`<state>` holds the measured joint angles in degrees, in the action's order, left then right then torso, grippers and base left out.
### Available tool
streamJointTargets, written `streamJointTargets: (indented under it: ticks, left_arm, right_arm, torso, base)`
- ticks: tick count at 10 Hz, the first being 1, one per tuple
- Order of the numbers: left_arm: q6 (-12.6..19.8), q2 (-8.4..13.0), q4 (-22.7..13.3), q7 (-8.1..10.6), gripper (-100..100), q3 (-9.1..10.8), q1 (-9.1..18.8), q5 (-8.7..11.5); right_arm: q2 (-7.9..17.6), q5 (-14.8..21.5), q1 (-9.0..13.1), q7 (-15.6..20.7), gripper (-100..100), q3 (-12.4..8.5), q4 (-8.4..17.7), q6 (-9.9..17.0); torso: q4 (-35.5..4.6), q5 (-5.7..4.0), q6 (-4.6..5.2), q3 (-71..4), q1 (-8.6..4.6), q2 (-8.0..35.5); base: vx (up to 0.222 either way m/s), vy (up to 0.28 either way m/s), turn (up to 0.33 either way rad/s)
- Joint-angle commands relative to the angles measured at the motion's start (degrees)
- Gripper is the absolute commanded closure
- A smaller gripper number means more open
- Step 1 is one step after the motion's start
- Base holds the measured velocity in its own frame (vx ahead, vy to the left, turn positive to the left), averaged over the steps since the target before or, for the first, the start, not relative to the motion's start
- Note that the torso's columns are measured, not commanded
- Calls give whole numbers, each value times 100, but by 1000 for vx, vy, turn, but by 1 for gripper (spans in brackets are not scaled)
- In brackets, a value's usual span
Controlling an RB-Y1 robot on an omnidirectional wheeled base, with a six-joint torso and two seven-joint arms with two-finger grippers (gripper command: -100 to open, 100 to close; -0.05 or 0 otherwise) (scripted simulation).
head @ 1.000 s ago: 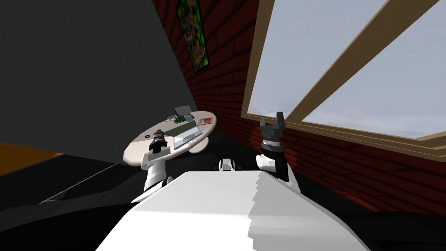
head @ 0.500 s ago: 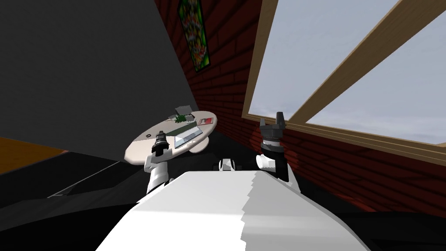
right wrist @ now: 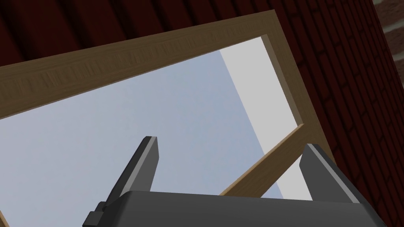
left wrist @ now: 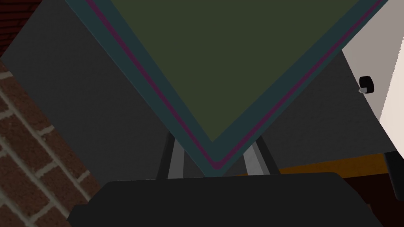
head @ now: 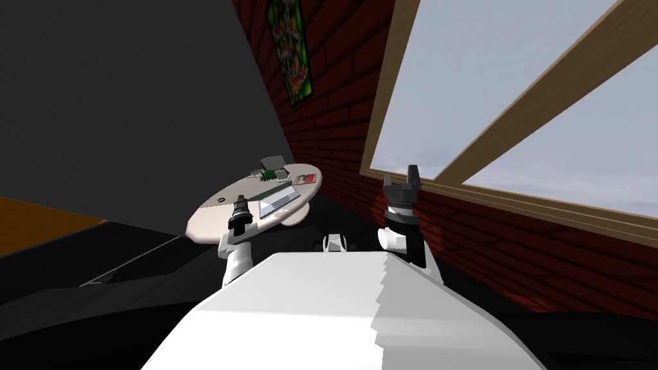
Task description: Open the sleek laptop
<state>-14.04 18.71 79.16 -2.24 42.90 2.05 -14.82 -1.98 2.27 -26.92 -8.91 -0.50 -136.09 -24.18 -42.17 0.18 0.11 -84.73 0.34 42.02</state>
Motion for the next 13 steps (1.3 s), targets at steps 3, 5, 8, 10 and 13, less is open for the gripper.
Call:
streamJointTargets:
  ticks: [3,5,8,10,13]
  left_arm:
    - [-763,-510,-6,-202,100,118,-258,-38]
    - [-1109,-535,-6,-202,100,118,-258,-38]
    - [-1626,-803,-7,-308,100,179,-383,-59]
    - [-1759,-348,-440,-492,-100,-153,-445,384]
    - [-1759,-308,-665,-492,-100,-153,-445,808]
  right_arm:
    - [0,0,0,0,0,0,0,0]
    - [0,0,0,0,0,0,0,0]
    - [0,0,0,0,0,0,0,0]
    - [-1,0,3,0,0,2,1,1]
    - [0,0,0,0,0,0,0,0]
  torso:
    - [3,5,2,1,1,0]
    - [9,13,-2,-2,6,-8]
    - [7,8,0,-2,-2,-7]
    - [-1,0,48,12,-37,15]
    - [0,-17,-7,-8,-32,-11]
  base:
    - [48,28,39]
    - [41,24,22]
    - [44,28,33]
    - [-112,-24,-342]
    - [-19,-9,-1]
